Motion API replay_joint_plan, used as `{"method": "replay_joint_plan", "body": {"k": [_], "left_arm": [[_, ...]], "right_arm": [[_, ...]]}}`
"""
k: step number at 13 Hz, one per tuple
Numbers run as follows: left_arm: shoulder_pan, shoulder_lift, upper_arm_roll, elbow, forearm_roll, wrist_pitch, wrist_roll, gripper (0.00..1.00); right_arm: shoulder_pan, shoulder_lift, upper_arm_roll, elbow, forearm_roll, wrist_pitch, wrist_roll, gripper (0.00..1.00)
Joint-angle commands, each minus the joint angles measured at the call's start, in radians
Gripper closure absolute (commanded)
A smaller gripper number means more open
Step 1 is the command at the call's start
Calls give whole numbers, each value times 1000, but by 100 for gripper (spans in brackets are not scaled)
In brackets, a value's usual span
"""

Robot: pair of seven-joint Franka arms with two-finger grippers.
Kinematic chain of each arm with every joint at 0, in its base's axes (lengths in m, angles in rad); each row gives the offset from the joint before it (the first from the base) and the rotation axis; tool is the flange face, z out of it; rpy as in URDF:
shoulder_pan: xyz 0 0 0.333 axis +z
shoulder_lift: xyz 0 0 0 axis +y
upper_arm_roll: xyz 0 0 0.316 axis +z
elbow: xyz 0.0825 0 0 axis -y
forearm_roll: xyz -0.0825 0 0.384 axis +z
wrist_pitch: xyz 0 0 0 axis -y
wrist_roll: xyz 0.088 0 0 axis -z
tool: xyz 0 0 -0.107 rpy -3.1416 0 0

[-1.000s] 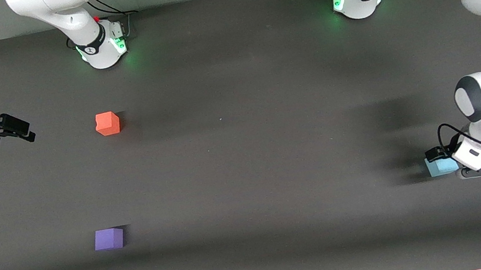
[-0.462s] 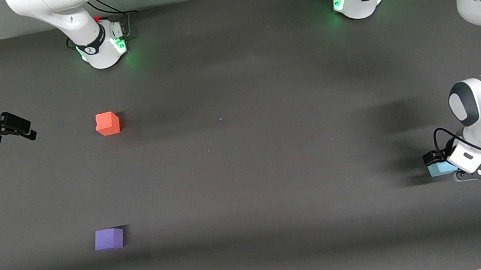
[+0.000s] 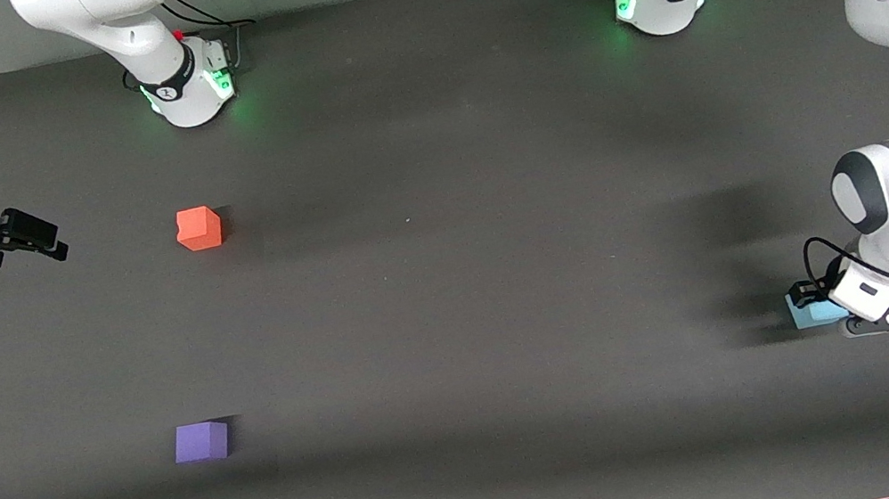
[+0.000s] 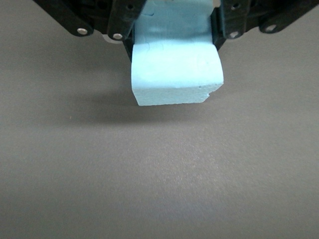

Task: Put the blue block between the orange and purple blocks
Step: 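Close the left gripper on the blue cube and lift it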

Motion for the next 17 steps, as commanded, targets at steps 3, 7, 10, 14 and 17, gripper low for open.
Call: {"method": "replay_joint_plan", "body": {"k": [3,7,10,14,17], "left_arm": [[-3,-67,2,190,9,-329,6,59],[-91,-154,-7,271,0,-570,-104,59],[-283,-171,-8,316,-3,-638,-332,59],[-599,-69,-10,427,-6,-621,-752,59],[-805,30,-10,488,3,-527,-954,59]], "right_arm": [[12,-30,-4,-28,-6,15,22,0],[12,-30,-4,-28,-6,15,22,0],[12,-30,-4,-28,-6,17,22,0],[12,-32,-4,-29,-6,20,22,0],[12,-30,-2,-31,-6,22,22,0]]}}
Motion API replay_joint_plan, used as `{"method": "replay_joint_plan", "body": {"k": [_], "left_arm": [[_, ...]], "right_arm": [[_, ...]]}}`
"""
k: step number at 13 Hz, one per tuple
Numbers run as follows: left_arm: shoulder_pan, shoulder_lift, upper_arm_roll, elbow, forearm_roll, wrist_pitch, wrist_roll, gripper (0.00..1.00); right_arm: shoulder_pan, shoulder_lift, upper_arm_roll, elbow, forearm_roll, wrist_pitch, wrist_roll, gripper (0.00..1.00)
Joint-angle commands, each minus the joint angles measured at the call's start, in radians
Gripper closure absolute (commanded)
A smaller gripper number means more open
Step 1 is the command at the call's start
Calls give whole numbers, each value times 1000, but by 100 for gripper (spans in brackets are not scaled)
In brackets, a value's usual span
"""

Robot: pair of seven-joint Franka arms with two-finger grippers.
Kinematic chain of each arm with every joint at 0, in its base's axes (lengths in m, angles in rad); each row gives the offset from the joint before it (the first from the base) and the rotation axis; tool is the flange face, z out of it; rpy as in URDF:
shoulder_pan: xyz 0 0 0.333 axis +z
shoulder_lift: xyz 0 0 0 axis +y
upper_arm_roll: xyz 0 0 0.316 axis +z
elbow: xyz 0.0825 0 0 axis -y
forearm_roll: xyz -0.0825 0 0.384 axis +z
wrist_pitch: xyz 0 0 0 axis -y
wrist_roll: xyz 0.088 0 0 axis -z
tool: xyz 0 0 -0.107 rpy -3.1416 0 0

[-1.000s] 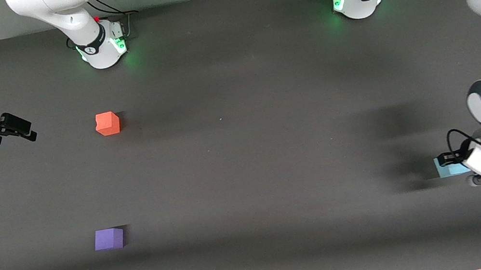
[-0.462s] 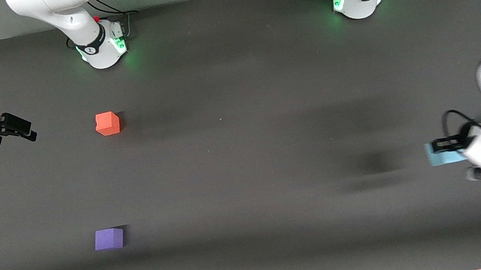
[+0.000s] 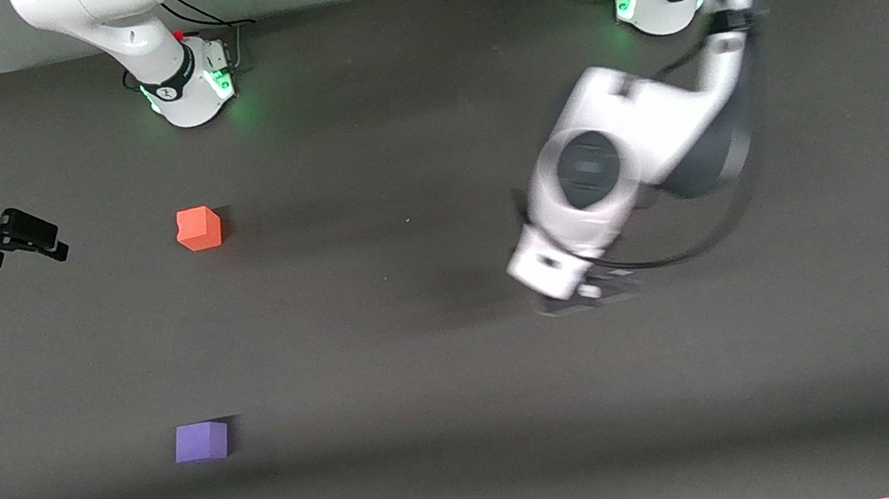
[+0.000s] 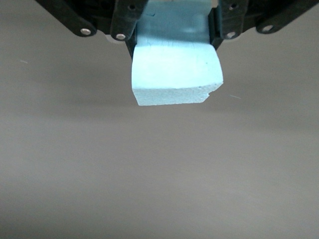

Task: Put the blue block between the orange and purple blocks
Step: 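Carry the blue cube with the left gripper to the table middle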

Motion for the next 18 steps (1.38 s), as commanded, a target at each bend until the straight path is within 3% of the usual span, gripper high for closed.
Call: {"method": "replay_joint_plan", "body": {"k": [1,7,11,12,13,15,18], "left_arm": [[-141,115,27,80,10,101,-132,59],[-264,304,27,75,20,322,-198,58],[-278,334,27,75,20,356,-204,57],[-278,334,27,74,20,357,-203,40],[-274,334,29,75,20,356,-194,0],[-256,299,36,77,20,330,-186,0],[-128,200,10,81,-11,229,-127,0]], "right_arm": [[10,-29,-3,-29,-6,17,22,0],[12,-29,-1,-37,-6,31,22,0],[24,-29,-1,-41,-6,33,24,0],[26,-27,0,-40,-6,33,24,0],[26,-26,16,-38,-8,33,24,0],[24,-21,60,-31,-12,33,45,0],[24,10,137,2,-12,33,85,0]]}}
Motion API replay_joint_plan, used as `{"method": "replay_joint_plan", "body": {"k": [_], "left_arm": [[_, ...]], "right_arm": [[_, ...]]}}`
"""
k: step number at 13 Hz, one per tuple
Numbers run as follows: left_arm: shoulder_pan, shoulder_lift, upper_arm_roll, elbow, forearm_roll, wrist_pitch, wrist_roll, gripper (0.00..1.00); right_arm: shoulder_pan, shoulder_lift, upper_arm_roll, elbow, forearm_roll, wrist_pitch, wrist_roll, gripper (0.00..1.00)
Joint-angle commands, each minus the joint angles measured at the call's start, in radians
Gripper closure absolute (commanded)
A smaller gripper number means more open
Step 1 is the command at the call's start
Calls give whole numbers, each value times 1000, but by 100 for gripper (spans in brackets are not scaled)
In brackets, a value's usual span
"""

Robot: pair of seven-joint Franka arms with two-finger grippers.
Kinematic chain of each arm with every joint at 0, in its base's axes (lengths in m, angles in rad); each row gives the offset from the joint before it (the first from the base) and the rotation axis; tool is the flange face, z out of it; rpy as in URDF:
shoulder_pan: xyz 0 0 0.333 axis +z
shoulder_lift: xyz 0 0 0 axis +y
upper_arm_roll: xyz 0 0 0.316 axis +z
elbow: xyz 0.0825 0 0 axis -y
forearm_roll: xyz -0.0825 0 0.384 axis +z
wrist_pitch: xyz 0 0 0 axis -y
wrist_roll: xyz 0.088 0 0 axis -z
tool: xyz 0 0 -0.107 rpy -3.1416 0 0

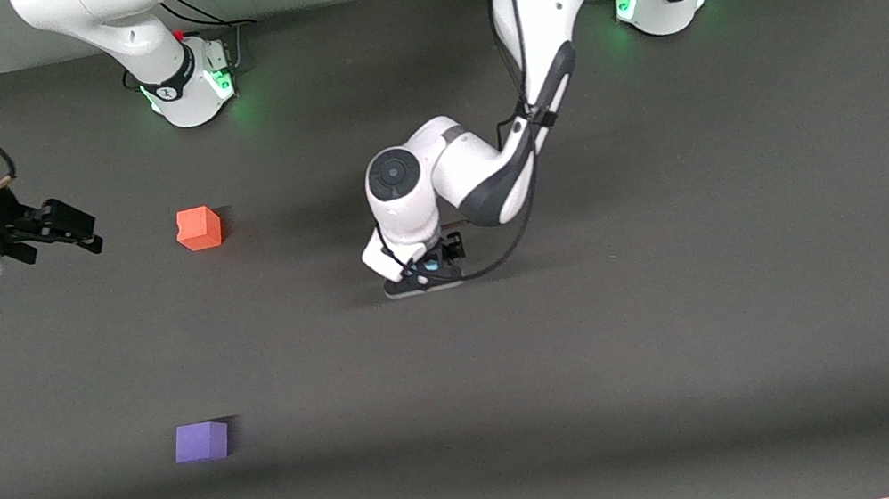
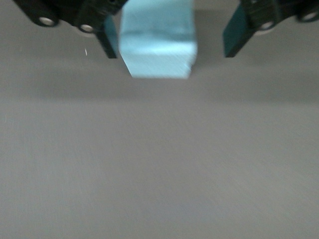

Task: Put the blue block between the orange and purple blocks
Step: 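Release the cube with the left gripper while the right gripper reaches it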

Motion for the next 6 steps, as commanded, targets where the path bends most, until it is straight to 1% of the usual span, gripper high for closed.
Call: {"method": "replay_joint_plan", "body": {"k": [1,2,3,4,6], "left_arm": [[132,-126,-30,-8,-62,-130,87,0],[180,-175,-30,-14,-99,-170,134,0],[239,-223,-30,-23,-139,-217,194,0],[305,-266,-30,-53,-165,-268,263,0],[436,-336,-30,-104,-179,-355,410,0]], "right_arm": [[9,35,70,25,-3,13,44,0],[9,68,111,42,-1,31,97,0],[9,108,172,55,0,61,172,0],[7,151,243,68,-3,97,226,0],[9,215,341,63,-9,196,318,0]]}}
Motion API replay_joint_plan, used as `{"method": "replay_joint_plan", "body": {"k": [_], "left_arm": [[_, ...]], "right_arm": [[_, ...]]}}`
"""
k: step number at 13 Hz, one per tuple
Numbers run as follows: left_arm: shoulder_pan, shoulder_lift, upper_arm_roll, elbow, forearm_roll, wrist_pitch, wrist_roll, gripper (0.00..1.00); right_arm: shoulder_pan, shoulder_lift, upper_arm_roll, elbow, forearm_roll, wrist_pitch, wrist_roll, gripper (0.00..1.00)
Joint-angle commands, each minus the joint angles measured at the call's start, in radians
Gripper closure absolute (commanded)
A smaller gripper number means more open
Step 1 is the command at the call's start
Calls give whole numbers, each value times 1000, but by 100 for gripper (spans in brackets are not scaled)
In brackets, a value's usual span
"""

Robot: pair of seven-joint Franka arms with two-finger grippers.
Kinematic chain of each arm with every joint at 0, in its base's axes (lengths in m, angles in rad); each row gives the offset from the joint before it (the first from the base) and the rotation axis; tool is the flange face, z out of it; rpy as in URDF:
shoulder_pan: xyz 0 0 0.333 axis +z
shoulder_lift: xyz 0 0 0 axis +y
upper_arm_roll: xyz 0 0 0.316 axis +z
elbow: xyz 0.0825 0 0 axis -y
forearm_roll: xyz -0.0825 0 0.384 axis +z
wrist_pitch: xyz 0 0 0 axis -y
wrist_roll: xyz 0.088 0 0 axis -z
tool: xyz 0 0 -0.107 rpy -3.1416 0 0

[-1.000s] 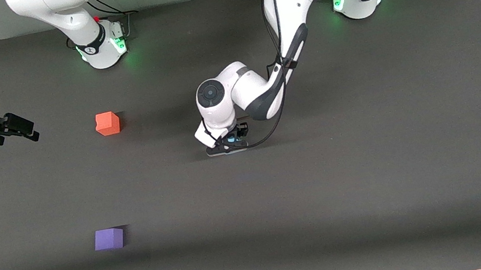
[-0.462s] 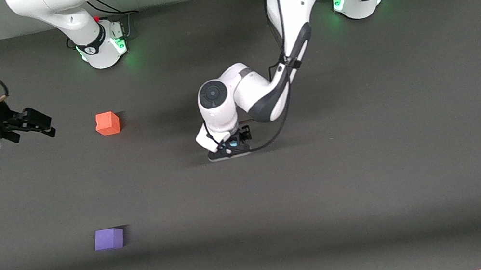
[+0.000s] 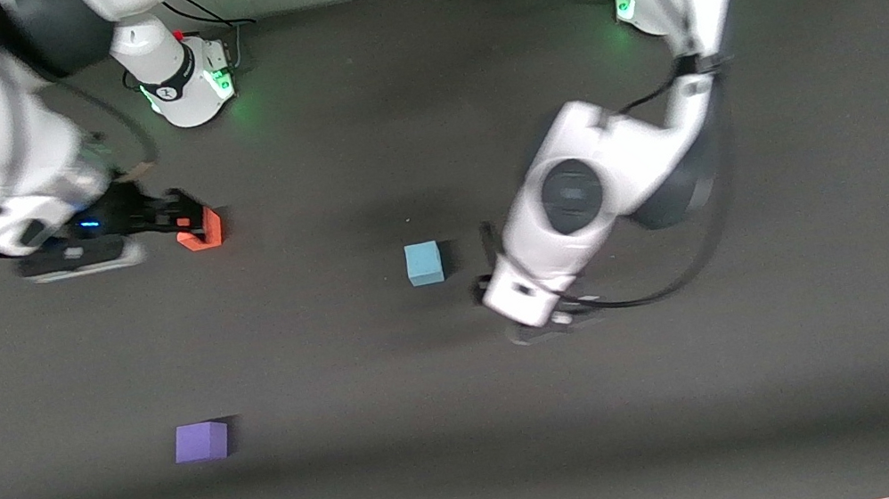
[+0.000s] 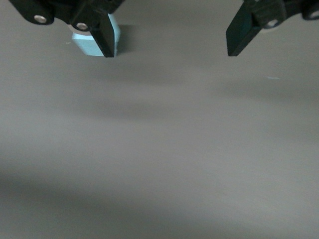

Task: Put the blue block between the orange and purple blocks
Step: 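Release the cube with the left gripper while the right gripper reaches it, then close the right gripper on the blue cube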

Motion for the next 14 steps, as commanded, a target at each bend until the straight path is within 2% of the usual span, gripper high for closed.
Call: {"method": "replay_joint_plan", "body": {"k": [1,3,4,6,8,10,14], "left_arm": [[167,-123,-20,-131,-34,-76,178,0],[284,-181,-14,-167,-14,-129,308,0],[331,-210,-11,-182,-1,-148,381,0],[397,-272,-11,-195,88,-177,428,0],[433,-327,-11,-196,122,-249,530,0],[467,-385,-11,-198,122,-303,563,0],[465,-517,-11,-303,156,-291,583,0]], "right_arm": [[5,128,115,47,-16,94,114,0],[12,219,168,47,-48,197,127,0],[22,272,189,50,-103,237,162,0],[46,395,255,80,-247,288,331,0],[93,550,295,154,-442,288,529,0],[147,676,298,221,-579,288,652,0],[184,779,298,226,-706,302,743,0]]}}
